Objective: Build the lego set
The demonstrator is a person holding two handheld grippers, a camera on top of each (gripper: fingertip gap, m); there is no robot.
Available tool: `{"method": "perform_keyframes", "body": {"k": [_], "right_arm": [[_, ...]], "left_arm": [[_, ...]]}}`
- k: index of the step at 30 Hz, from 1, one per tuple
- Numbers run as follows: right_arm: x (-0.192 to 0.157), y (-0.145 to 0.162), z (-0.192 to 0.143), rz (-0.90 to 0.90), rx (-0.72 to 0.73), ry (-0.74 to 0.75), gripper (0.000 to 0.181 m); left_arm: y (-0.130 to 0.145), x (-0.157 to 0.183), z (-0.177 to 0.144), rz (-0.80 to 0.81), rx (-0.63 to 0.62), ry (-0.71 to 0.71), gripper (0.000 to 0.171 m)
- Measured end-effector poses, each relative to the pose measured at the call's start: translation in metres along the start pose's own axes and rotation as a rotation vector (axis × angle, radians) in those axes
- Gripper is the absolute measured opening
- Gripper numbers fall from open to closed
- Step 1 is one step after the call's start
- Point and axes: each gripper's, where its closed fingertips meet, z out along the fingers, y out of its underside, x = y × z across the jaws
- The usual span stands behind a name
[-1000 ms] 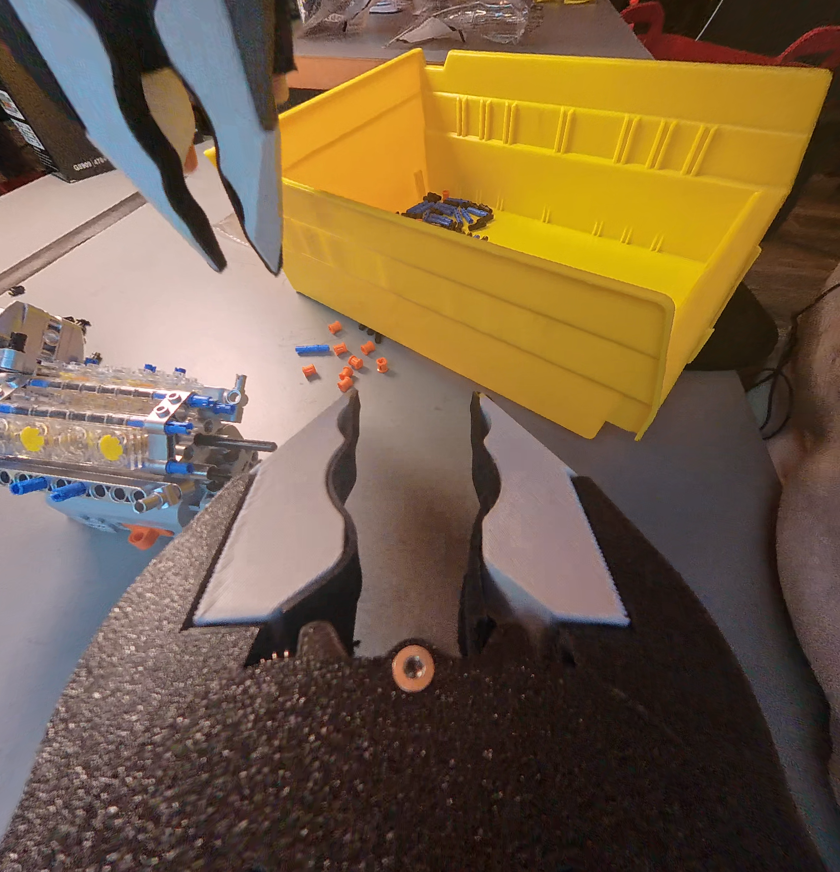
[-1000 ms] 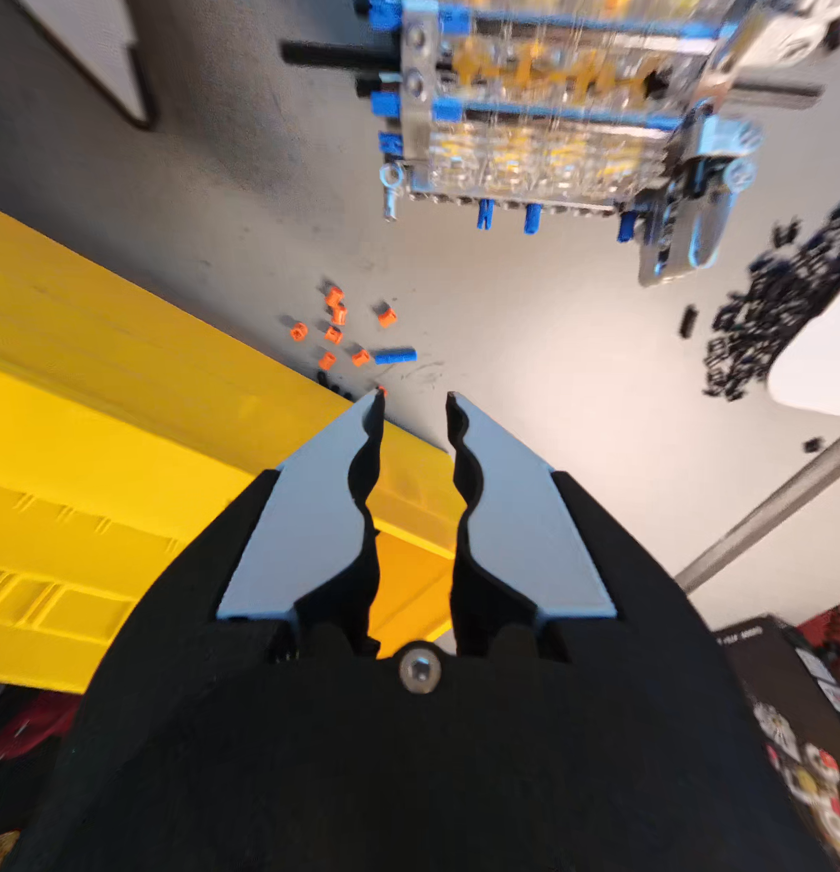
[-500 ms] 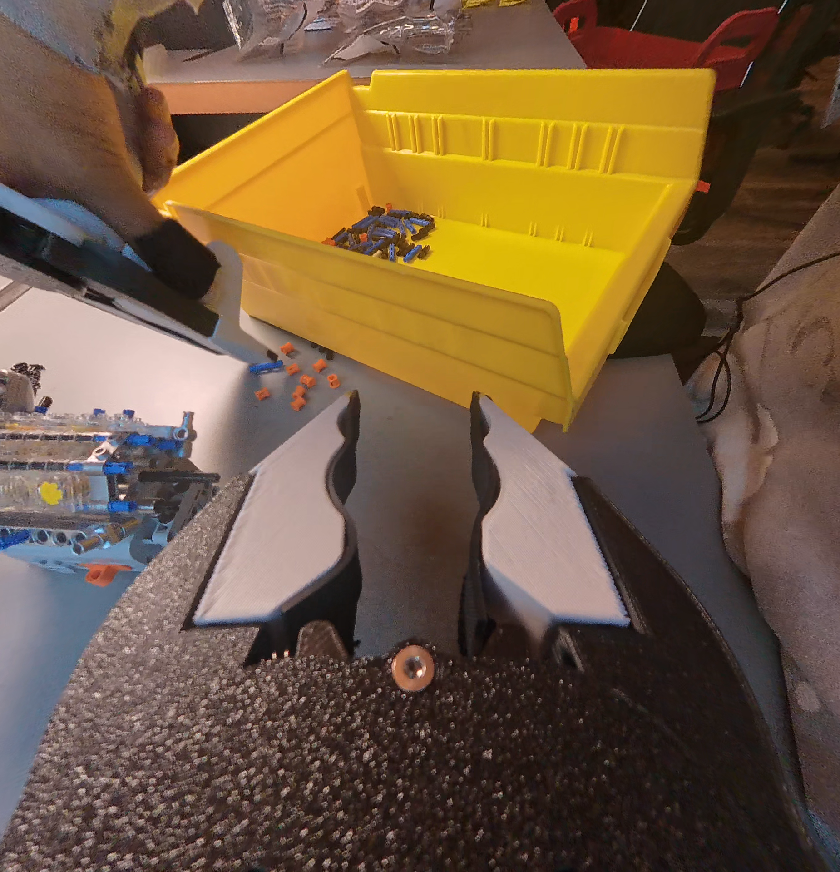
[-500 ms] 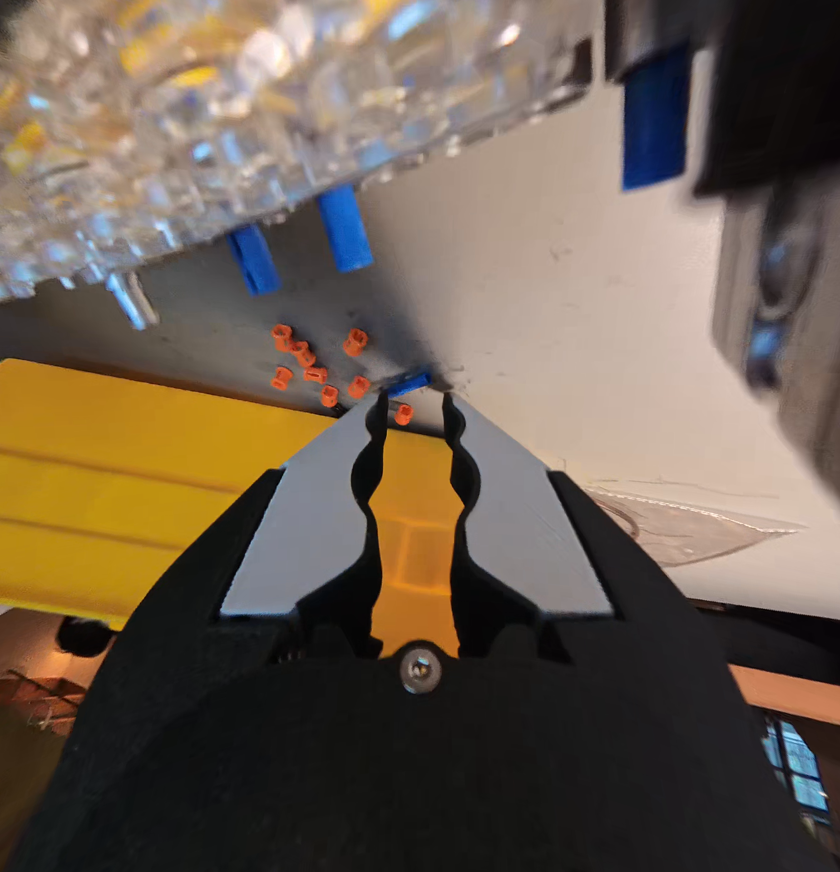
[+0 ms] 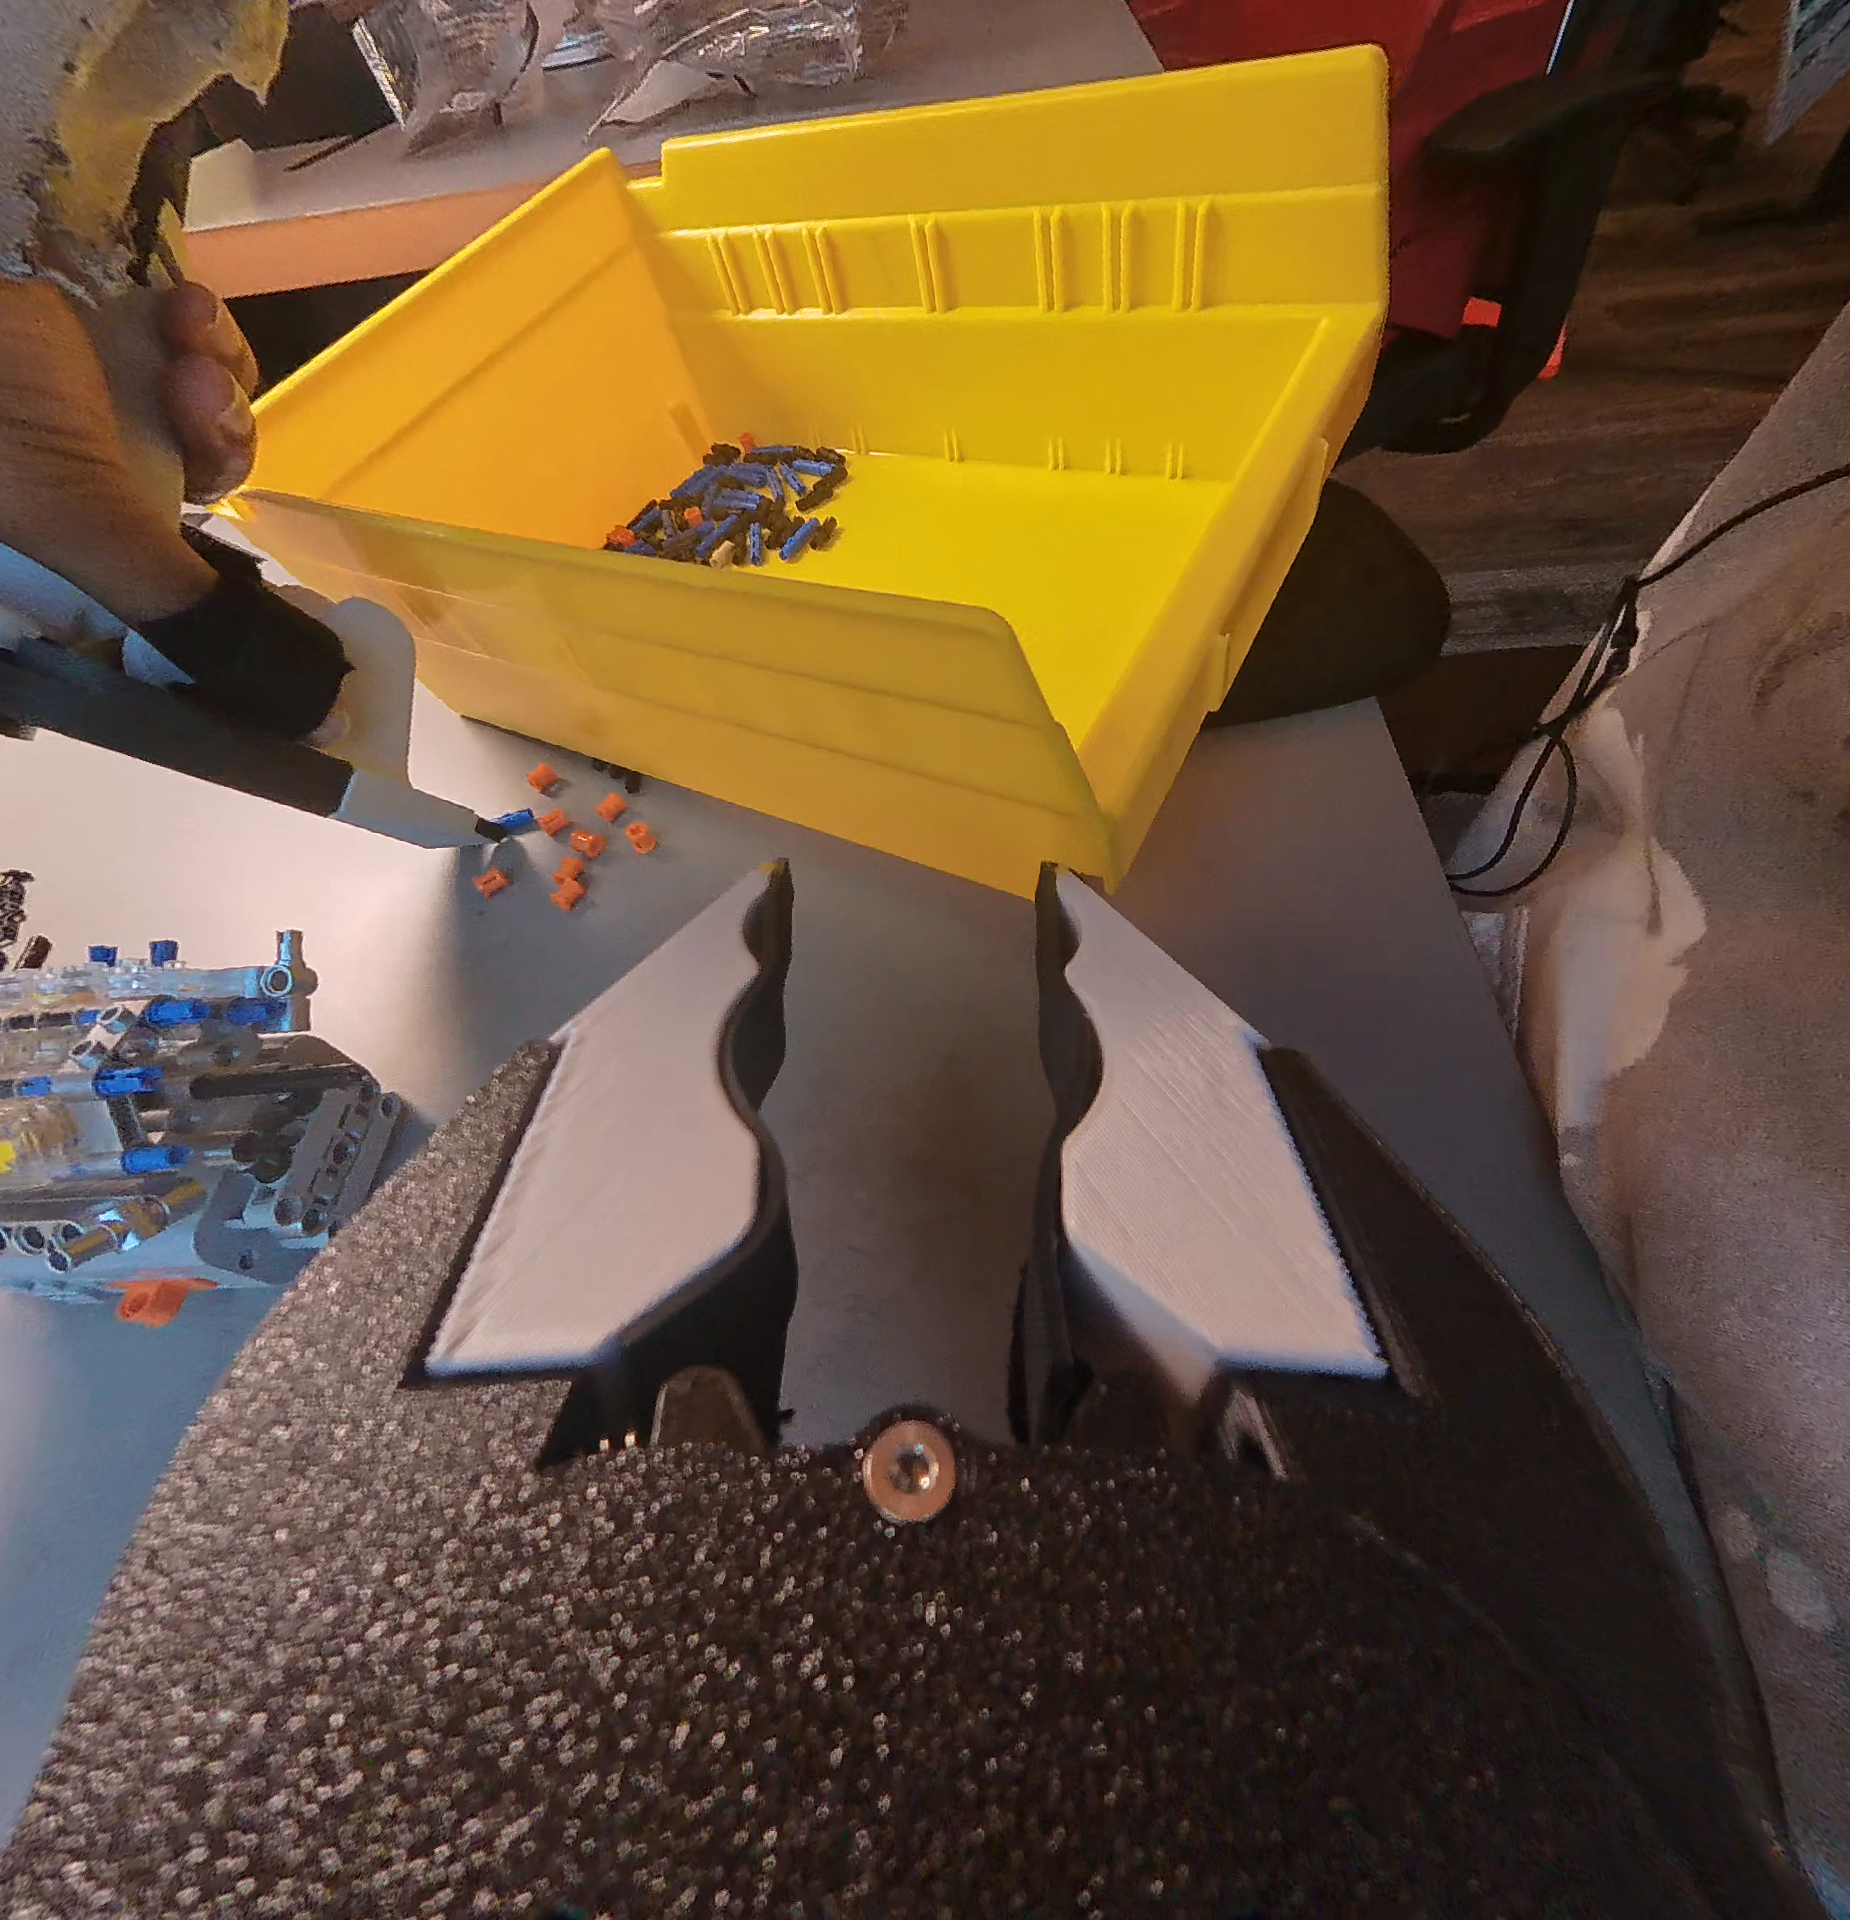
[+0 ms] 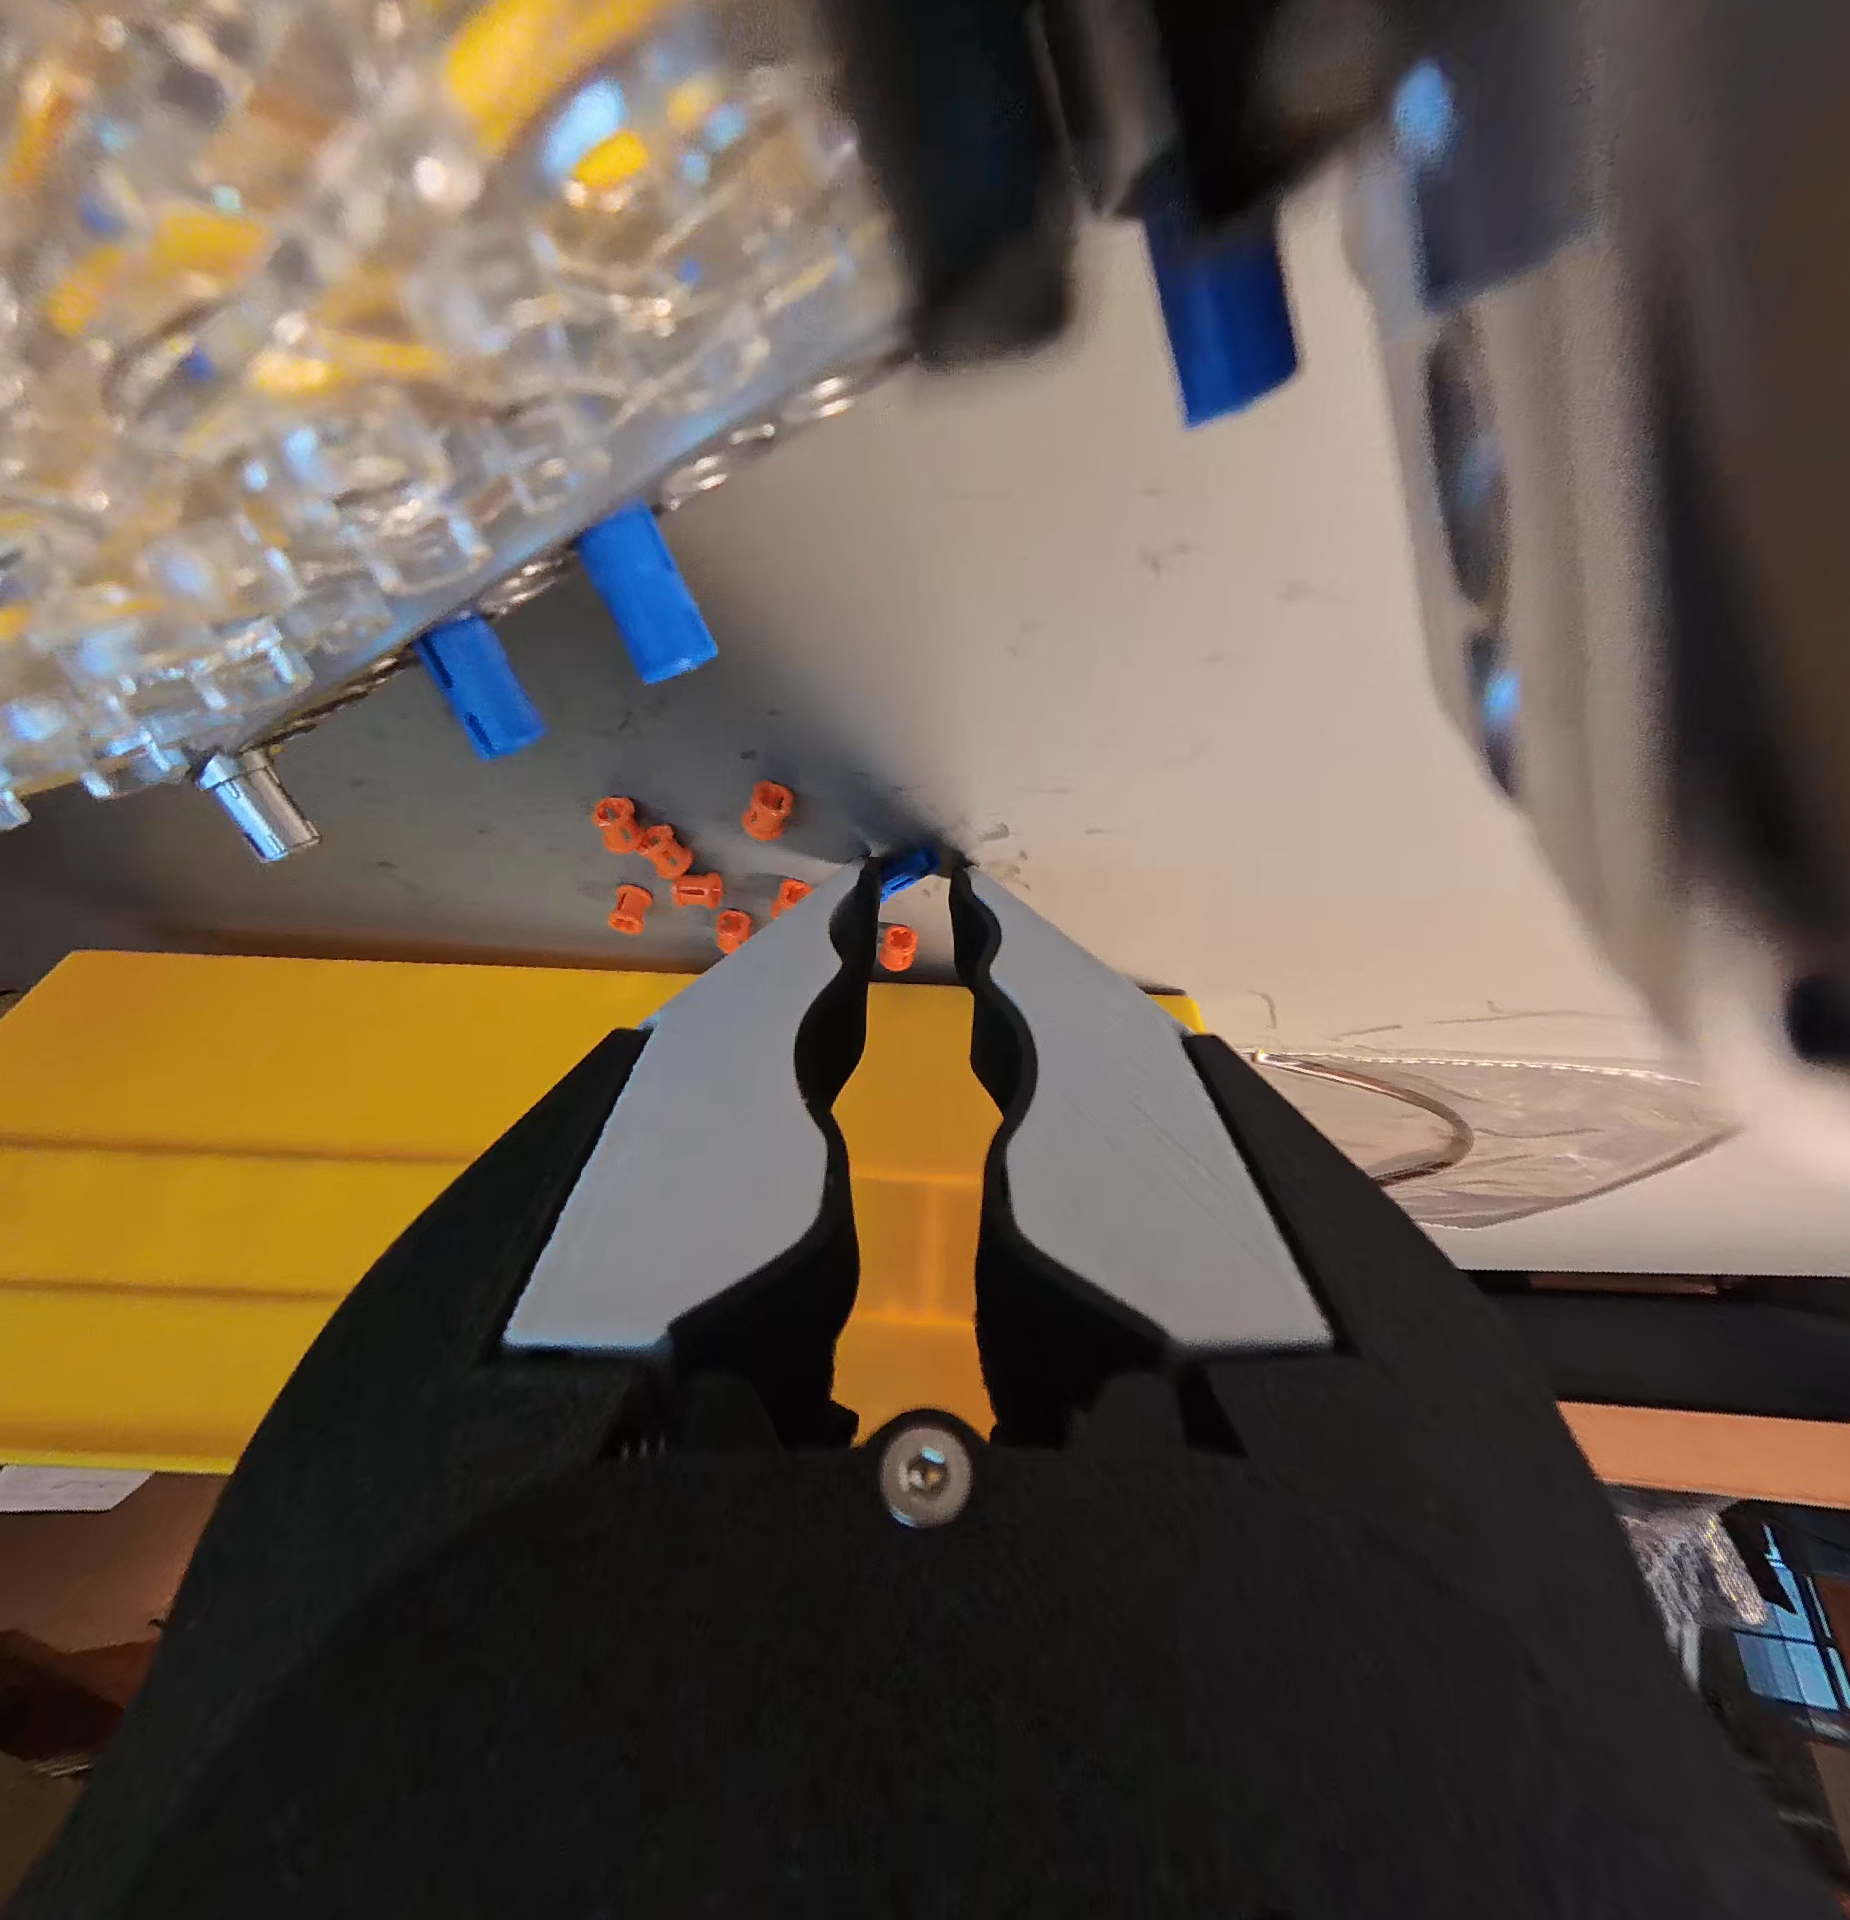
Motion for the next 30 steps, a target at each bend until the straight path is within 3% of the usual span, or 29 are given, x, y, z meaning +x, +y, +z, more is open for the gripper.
{"method": "perform_keyframes", "body": {"k": [9, 13, 15, 17, 19, 22, 26, 30], "right_arm": [[-0.004, -0.001, -0.006, 0.008, 0.07, 0.031, 0.003], [0.006, 0.01, -0.077, -0.006, 0.294, 0.166, 0.003], [0.005, 0.031, -0.128, 0.003, 0.458, 0.257, 0.002], [0.0, 0.066, -0.153, -0.001, 0.521, 0.333, 0.003], [-0.013, 0.094, -0.143, 0.004, 0.53, 0.299, 0.003], [-0.021, 0.116, -0.088, 0.025, 0.481, 0.244, 0.003], [-0.021, 0.115, -0.017, 0.019, 0.44, 0.185, 0.003], [-0.014, 0.115, 0.0, -0.006, 0.451, 0.177, 0.005]], "left_arm": [[0.001, 0.001, 0.001, 0.013, -0.008, -0.004, 0.045], [0.001, 0.0, 0.001, 0.013, -0.005, -0.009, 0.045], [0.0, -0.003, 0.0, 0.003, 0.003, -0.017, 0.045], [-0.002, -0.007, -0.002, -0.014, 0.016, -0.026, 0.045], [-0.004, -0.011, -0.003, -0.034, 0.03, -0.036, 0.045], [-0.008, -0.016, -0.006, -0.049, 0.053, -0.051, 0.045], [-0.003, -0.021, -0.004, -0.064, 0.051, -0.074, 0.045], [0.003, -0.025, -0.001, -0.079, 0.039, -0.094, 0.045]]}}
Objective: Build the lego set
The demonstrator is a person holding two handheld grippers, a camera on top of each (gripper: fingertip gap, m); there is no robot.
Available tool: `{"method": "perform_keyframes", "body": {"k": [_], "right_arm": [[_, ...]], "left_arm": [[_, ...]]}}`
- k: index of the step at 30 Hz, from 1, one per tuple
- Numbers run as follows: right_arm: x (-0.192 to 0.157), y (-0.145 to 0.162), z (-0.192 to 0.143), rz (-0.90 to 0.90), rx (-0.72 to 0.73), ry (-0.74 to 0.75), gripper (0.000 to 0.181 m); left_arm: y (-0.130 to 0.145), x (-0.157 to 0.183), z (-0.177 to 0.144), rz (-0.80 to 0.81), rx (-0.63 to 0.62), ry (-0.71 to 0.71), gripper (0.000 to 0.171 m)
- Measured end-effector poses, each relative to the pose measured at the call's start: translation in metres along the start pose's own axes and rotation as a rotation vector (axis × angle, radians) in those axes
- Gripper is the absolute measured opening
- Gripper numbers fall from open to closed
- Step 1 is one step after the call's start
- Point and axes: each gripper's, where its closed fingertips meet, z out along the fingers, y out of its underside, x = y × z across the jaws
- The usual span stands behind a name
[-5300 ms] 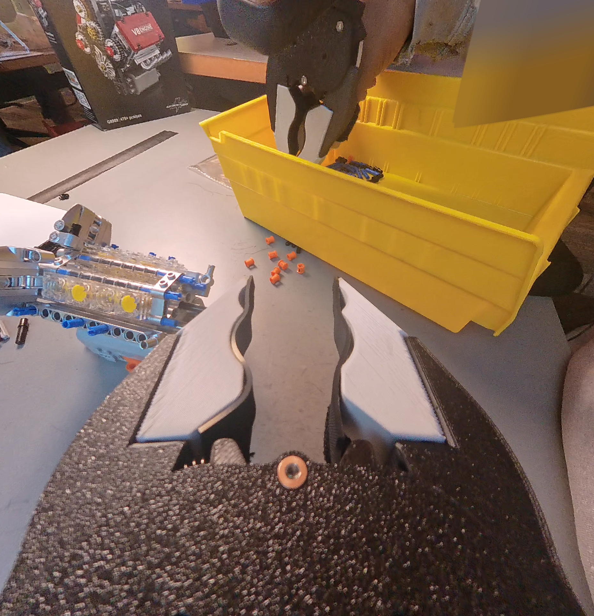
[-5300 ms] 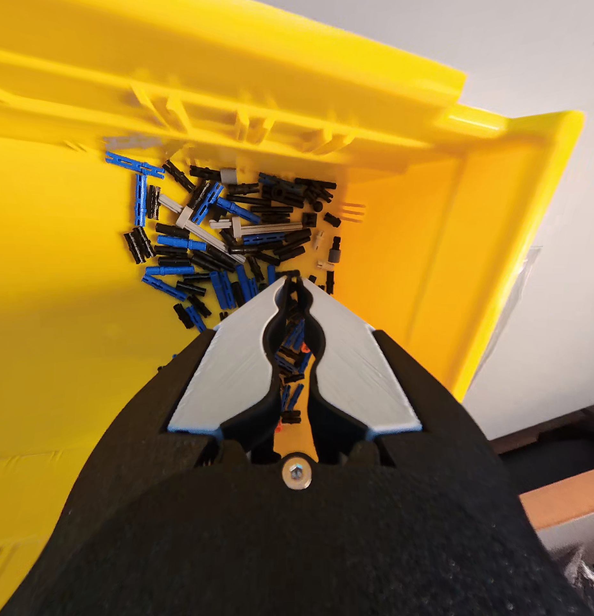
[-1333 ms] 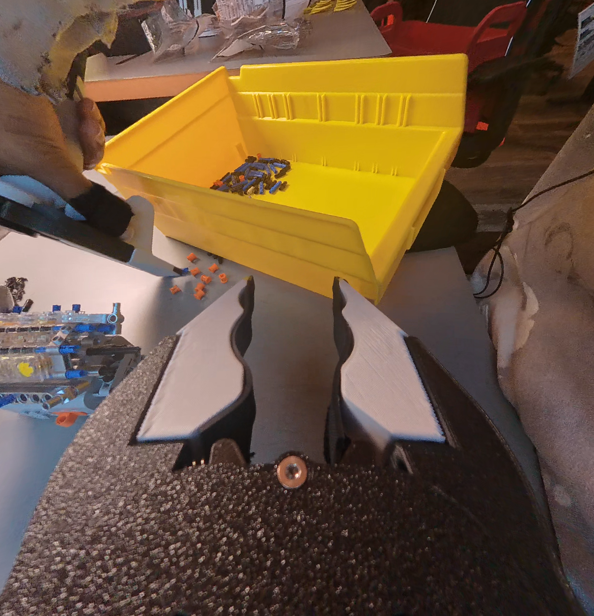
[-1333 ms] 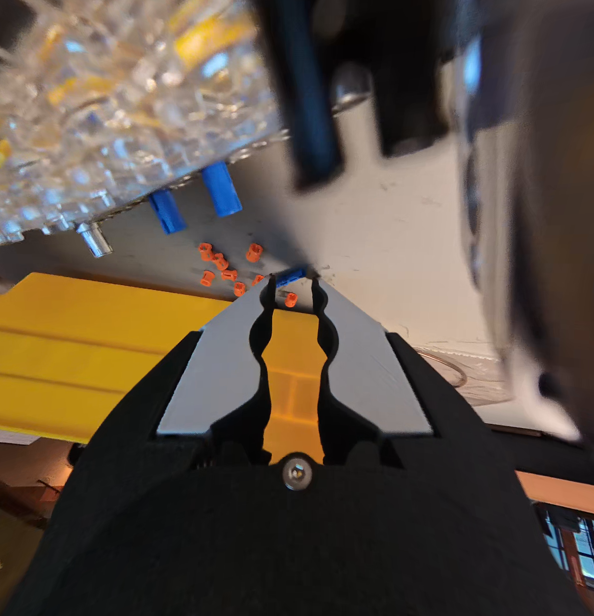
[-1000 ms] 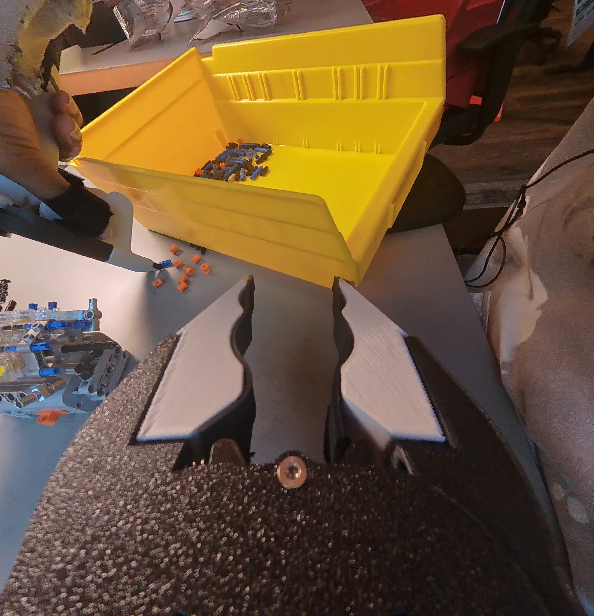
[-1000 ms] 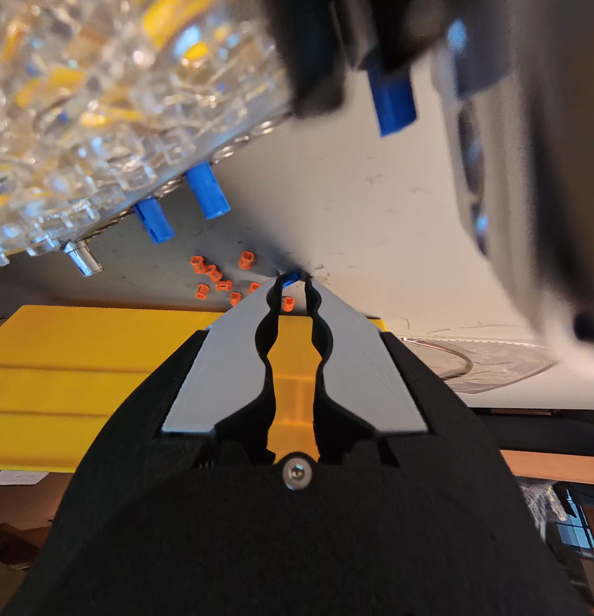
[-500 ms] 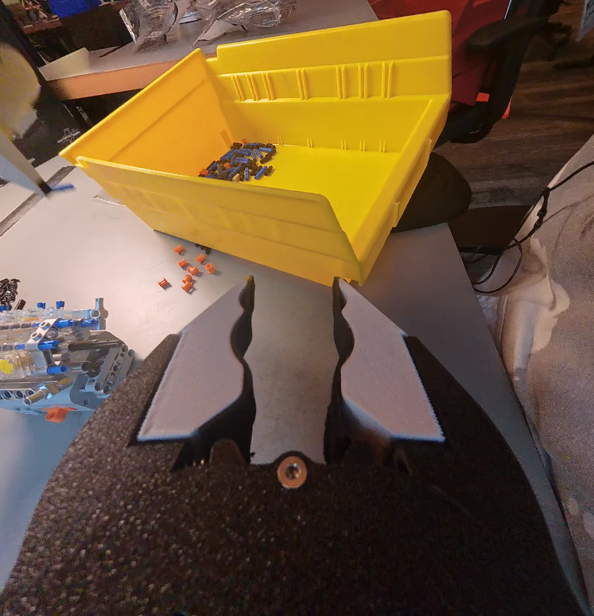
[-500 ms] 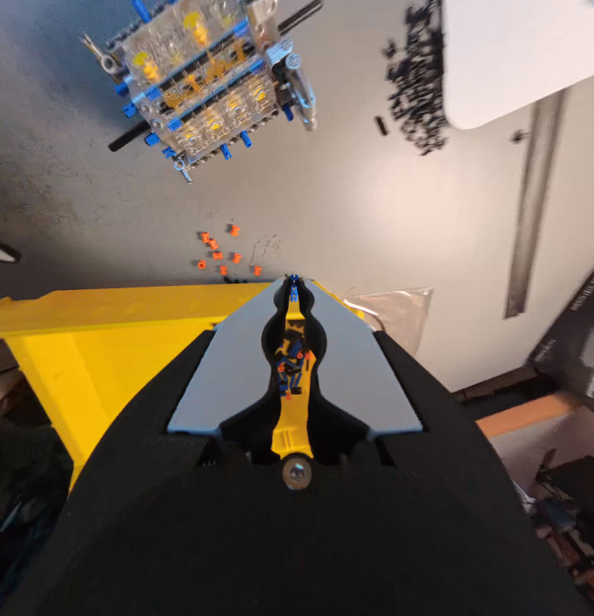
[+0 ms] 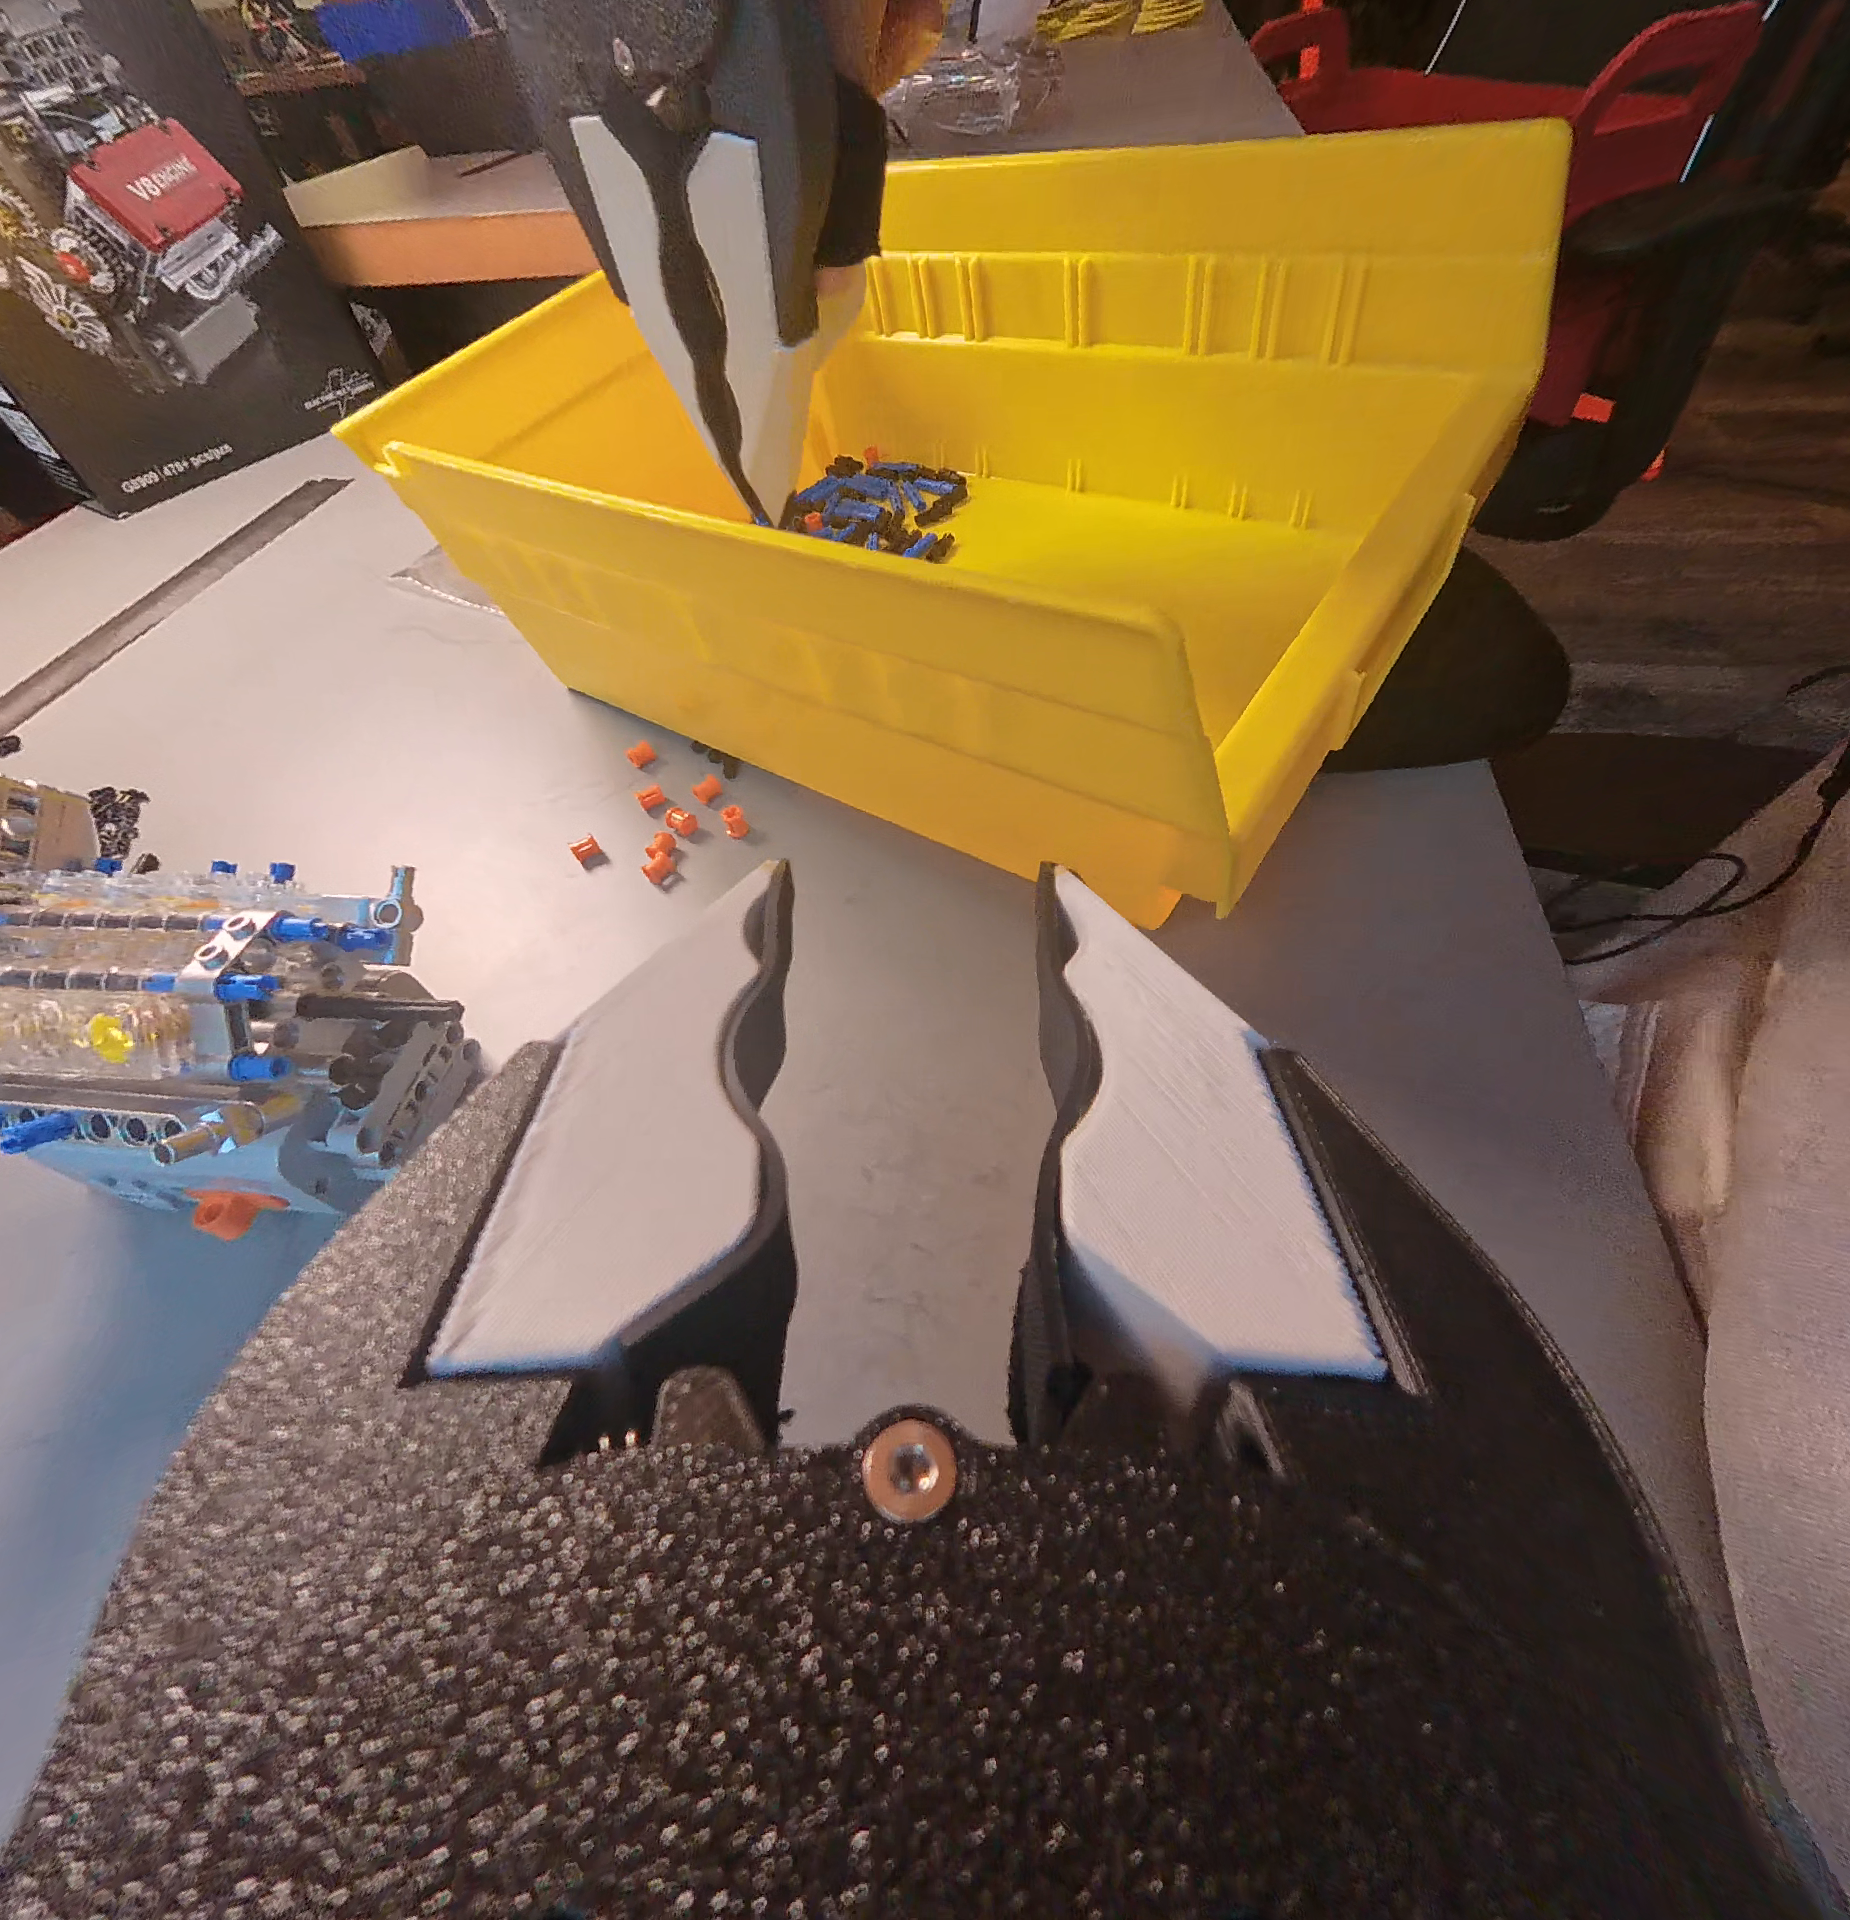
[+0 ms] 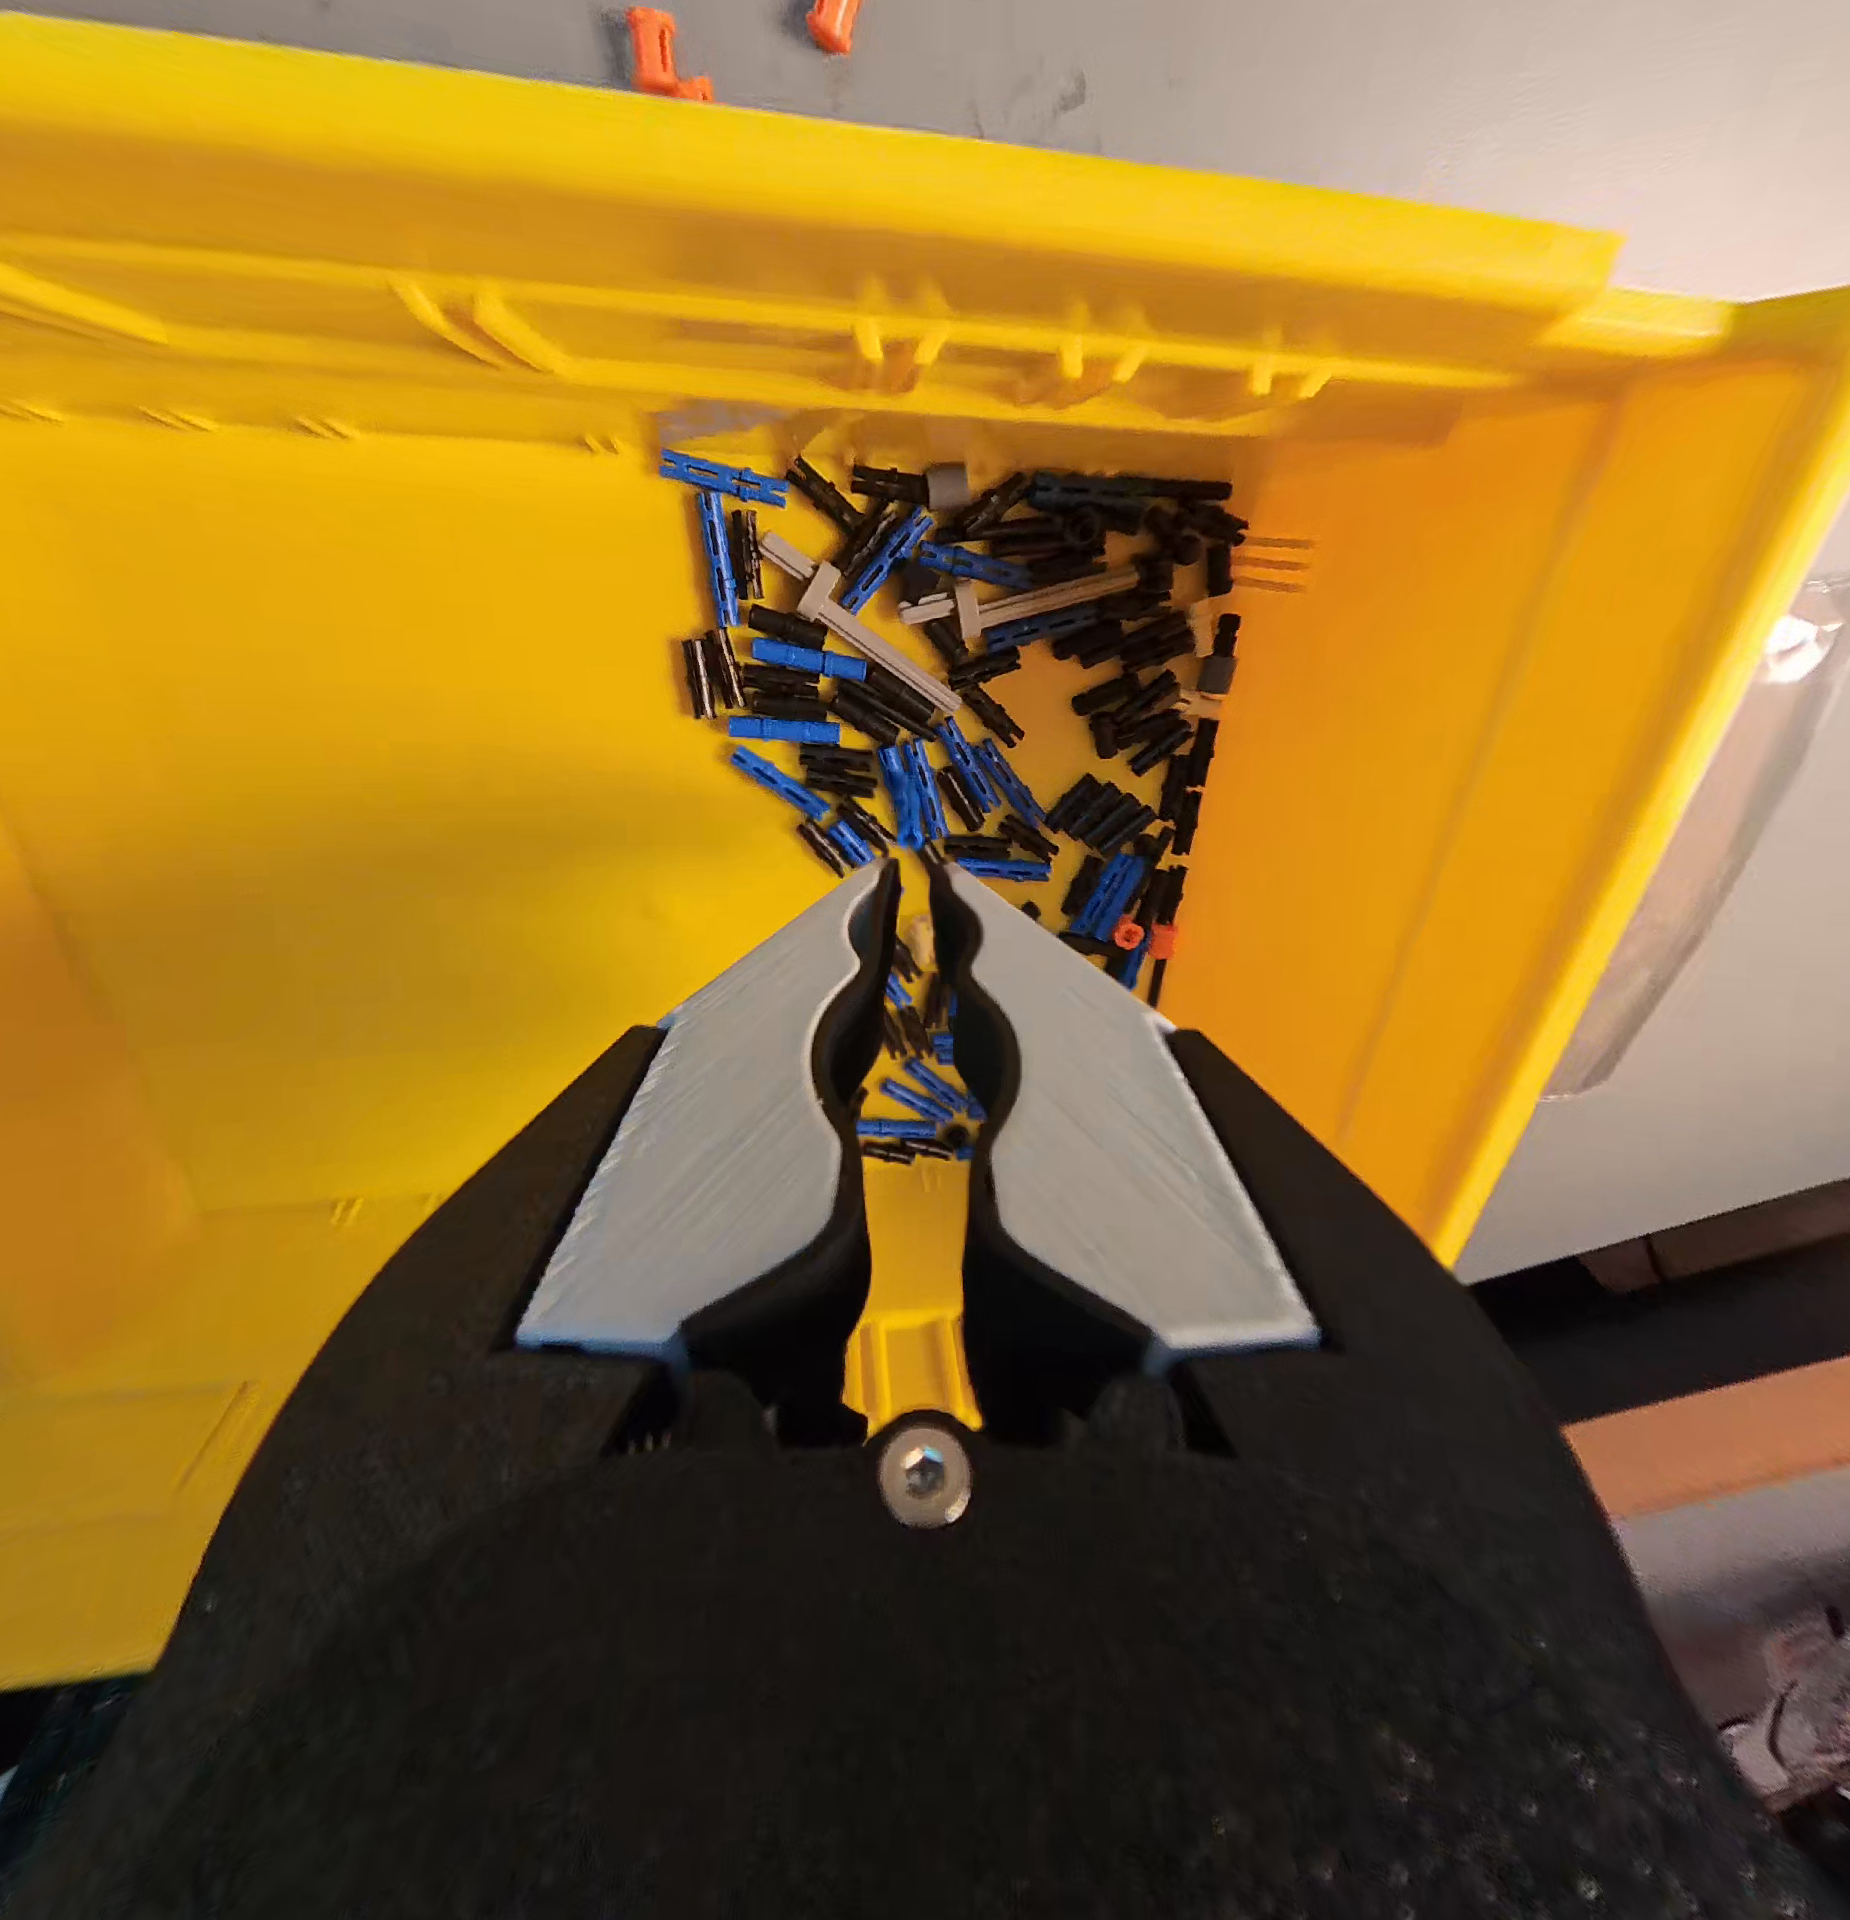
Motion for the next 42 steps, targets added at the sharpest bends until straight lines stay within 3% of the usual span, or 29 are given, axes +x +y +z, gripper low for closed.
{"method": "perform_keyframes", "body": {"k": [3, 6, 10, 17, 26, 42], "right_arm": [[0.011, 0.004, -0.009, -0.006, 0.001, -0.004, 0.012], [0.02, -0.02, -0.01, -0.035, 0.12, -0.002, 0.011], [0.038, -0.036, 0.013, -0.032, 0.164, 0.095, 0.002], [0.044, -0.039, 0.039, 0.07, 0.197, 0.066, 0.002], [0.033, -0.021, 0.043, 0.045, 0.091, 0.005, 0.002], [0.038, -0.029, 0.046, 0.142, 0.13, -0.027, 0.007]], "left_arm": [[-0.001, -0.007, 0.0, -0.019, 0.008, -0.023, 0.045], [-0.002, -0.015, -0.001, -0.055, 0.021, -0.036, 0.044], [-0.003, -0.022, -0.002, -0.105, 0.037, -0.039, 0.044], [-0.004, -0.024, -0.004, -0.133, 0.051, -0.027, 0.044], [-0.004, -0.021, -0.005, -0.127, 0.049, -0.015, 0.044], [-0.003, -0.015, -0.005, -0.112, 0.041, 0.009, 0.044]]}}
